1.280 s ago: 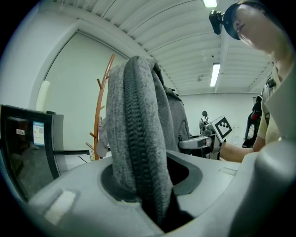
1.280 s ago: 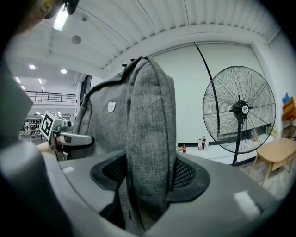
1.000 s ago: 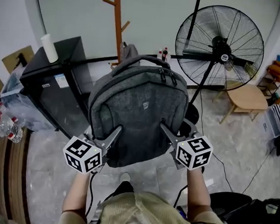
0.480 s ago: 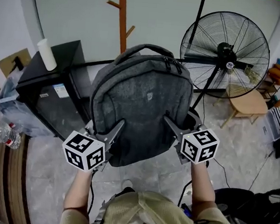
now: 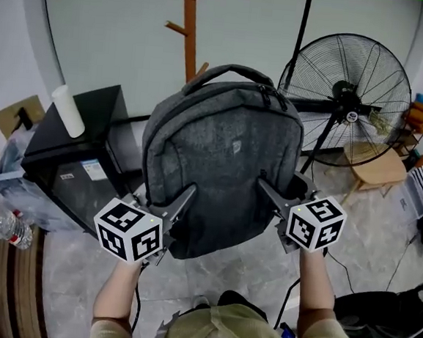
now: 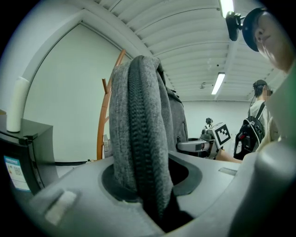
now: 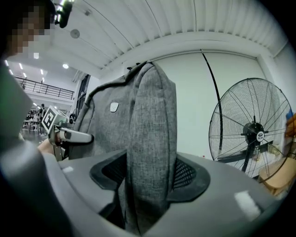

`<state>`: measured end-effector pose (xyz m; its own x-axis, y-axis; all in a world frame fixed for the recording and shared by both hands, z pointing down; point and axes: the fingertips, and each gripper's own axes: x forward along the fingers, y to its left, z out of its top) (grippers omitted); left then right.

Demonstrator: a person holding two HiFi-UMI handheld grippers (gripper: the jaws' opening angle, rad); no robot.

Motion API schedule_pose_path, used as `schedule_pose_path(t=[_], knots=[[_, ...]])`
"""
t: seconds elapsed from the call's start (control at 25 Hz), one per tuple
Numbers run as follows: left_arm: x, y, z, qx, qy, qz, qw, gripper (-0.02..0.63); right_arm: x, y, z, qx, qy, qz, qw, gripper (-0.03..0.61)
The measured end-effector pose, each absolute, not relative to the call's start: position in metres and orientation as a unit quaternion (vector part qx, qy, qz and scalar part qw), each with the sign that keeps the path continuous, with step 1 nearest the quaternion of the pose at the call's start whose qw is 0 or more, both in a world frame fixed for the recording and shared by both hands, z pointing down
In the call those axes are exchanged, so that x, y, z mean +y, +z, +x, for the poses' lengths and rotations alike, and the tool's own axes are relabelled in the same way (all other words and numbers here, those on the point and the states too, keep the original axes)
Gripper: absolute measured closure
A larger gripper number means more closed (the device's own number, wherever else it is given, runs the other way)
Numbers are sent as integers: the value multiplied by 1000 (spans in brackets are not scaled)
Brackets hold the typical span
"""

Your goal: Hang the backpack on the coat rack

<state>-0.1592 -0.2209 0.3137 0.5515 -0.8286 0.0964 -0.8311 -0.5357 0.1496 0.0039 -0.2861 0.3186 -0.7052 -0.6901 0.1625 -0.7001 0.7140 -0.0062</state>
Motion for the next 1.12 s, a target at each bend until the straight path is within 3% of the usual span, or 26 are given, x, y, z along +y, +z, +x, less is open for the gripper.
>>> schedule_pose_path(t=[1.12], knots=[[-359,181,-160,-539,-9,842,27,488,-454,180,-12,-958,-32,284,26,311]])
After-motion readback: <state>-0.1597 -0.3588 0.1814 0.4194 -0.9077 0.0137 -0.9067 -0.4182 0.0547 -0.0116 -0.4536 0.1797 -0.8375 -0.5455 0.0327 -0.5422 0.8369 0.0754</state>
